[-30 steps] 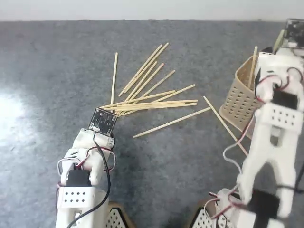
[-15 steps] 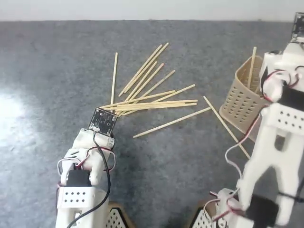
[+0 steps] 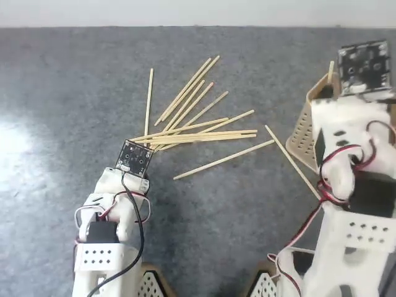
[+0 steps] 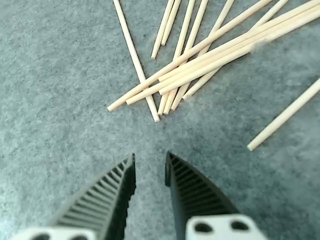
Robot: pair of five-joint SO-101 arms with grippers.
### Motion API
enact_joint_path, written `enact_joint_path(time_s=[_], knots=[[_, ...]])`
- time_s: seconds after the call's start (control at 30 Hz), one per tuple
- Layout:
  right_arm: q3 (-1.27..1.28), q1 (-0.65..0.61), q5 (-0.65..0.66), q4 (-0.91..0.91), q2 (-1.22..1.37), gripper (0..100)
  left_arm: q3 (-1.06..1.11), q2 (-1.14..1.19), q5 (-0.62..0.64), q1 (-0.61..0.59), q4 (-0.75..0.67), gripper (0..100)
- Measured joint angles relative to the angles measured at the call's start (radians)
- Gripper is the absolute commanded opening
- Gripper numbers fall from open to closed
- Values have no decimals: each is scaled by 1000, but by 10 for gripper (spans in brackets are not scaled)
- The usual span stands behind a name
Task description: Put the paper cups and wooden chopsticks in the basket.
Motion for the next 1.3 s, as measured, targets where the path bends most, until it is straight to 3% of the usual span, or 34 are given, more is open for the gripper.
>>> enact_joint_path(time_s=[0.2, 0.3, 0.4, 0.63, 0.93, 1.3], knots=[[0, 0, 40, 187, -8, 254, 0, 0, 0, 0, 0, 100], [0, -3, 72, 278, -8, 182, 0, 0, 0, 0, 0, 100], [20, -34, 153, 334, -8, 121, 0, 0, 0, 0, 0, 100], [221, -44, 382, 339, -8, 117, 0, 0, 0, 0, 0, 100], [549, -41, 442, 55, 68, 117, 3, 0, 0, 0, 0, 101], [549, -40, 387, -135, 413, 117, 3, 0, 0, 0, 0, 101]])
